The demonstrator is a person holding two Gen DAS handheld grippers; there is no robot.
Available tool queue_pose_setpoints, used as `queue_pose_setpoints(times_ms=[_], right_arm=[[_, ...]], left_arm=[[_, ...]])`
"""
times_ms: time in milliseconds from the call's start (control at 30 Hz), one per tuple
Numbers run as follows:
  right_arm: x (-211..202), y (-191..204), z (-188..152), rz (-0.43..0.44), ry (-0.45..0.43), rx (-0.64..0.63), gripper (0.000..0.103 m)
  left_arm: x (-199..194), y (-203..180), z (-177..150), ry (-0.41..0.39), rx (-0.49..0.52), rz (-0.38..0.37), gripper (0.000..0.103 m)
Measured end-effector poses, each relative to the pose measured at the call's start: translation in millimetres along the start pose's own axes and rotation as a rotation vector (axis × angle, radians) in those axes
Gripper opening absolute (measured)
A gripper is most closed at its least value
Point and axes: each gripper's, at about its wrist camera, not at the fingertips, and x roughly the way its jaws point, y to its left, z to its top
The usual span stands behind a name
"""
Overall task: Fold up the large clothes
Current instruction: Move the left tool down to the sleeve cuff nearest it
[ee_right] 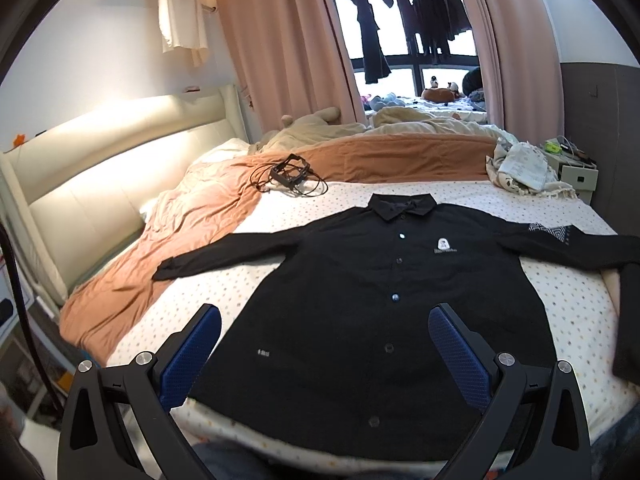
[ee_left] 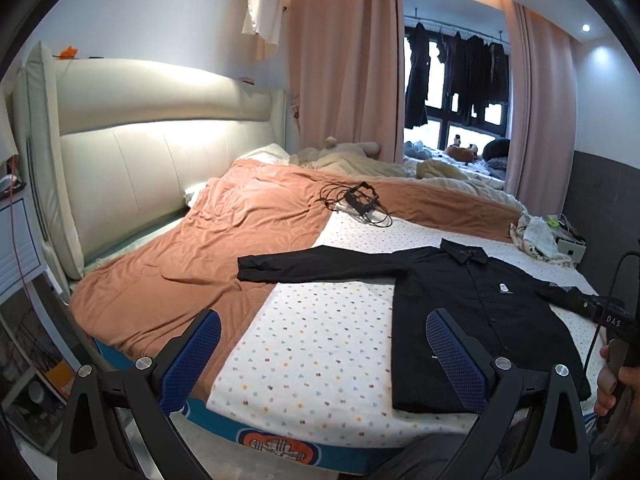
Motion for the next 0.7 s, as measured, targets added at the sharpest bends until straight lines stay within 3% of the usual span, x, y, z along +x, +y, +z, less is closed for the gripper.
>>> queue_pose_setpoints(times_ms=[700], right_arm=[[157.5,9.0,78.8,0.019,0.003,0.13,0.103]], left_arm=[[142.8,20.6,37.0,0.132,-0.085,0.038,0.103]])
